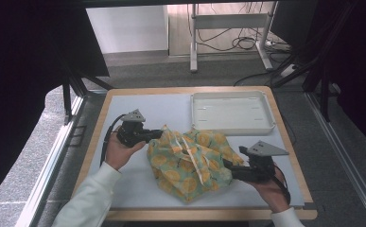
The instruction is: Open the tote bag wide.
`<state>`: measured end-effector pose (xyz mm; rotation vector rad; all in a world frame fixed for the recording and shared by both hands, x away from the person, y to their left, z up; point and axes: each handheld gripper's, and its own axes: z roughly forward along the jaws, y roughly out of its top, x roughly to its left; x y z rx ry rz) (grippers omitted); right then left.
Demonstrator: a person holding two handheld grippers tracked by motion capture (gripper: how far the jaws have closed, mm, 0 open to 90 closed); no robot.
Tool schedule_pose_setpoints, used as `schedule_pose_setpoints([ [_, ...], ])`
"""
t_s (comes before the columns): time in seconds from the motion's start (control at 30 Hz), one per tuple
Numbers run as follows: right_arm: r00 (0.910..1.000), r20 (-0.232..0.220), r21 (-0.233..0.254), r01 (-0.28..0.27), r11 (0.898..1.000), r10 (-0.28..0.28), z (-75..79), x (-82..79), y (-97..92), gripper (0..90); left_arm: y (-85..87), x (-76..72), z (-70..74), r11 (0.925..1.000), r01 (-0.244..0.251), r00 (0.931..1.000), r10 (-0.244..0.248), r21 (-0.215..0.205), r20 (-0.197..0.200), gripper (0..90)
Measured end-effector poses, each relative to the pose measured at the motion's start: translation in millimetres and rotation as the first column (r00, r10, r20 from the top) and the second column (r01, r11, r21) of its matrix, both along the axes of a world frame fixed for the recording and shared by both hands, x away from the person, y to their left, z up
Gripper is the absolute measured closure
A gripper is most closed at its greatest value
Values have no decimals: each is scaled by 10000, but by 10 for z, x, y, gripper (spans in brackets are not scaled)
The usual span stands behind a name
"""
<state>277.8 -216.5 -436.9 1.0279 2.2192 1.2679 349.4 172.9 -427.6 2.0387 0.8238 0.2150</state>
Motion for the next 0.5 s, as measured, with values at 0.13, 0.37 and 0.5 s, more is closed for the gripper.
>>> schedule_pose_setpoints([
  [0.13, 9989, 8, -37, -479, 9988, 479, 46, 32, 162, 234, -9, 6, -9, 10000, -36, 10000, 36, 27, -91, 900],
  [0.37, 9938, -125, -118, -1107, 9938, 1106, 74, 143, 460, 234, -28, 17, -11, 10000, -45, 9999, 45, 28, -120, 900],
  [0.5, 9915, -211, -189, -1291, 9915, 1287, 81, 209, 597, 248, -42, 22, -19, 10000, -20, 9999, 20, 3, -157, 900],
])
